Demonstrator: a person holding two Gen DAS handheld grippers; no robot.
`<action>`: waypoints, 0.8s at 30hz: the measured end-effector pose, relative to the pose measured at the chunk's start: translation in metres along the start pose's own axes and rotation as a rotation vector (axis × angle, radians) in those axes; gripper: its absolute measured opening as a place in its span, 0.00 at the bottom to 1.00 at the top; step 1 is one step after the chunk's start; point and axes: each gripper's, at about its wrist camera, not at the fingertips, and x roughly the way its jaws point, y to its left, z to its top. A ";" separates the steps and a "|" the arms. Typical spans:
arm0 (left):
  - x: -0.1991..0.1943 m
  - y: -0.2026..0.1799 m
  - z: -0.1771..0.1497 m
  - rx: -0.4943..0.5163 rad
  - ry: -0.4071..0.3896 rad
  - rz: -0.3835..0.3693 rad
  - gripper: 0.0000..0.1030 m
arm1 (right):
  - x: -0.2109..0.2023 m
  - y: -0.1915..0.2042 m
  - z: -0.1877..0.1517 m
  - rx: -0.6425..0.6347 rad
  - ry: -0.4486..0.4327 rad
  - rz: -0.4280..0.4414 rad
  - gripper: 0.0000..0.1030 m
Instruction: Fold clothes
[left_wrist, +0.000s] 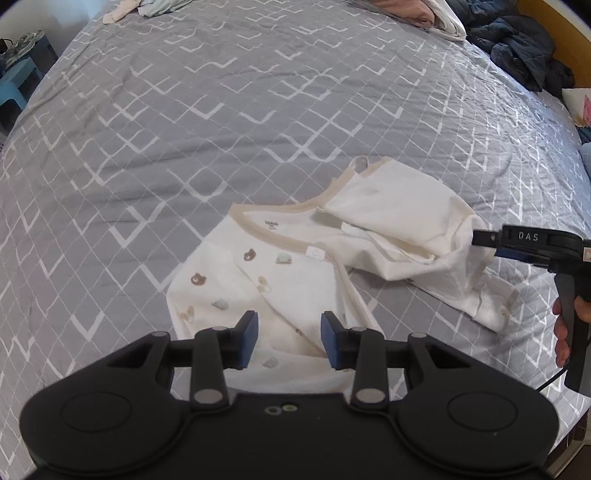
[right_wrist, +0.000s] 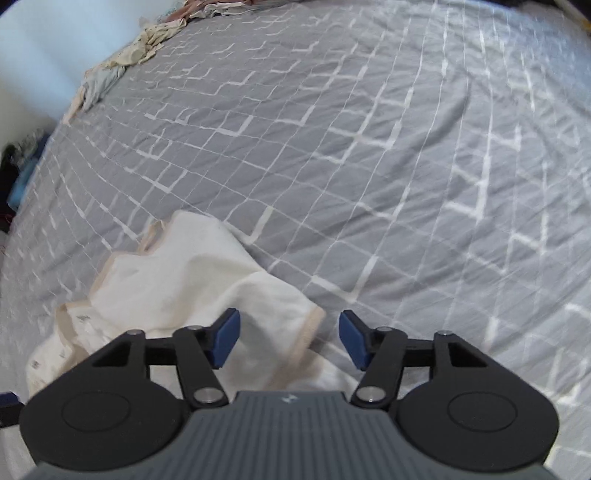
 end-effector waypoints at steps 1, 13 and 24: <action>0.000 0.001 0.001 -0.003 0.000 -0.002 0.35 | 0.001 0.000 0.000 0.009 0.005 0.009 0.24; -0.007 0.002 -0.001 -0.023 0.004 -0.009 0.35 | -0.050 0.051 -0.033 -0.297 -0.059 0.124 0.08; -0.025 0.001 -0.017 -0.019 0.008 -0.020 0.35 | -0.118 0.115 -0.109 -0.796 0.015 0.157 0.08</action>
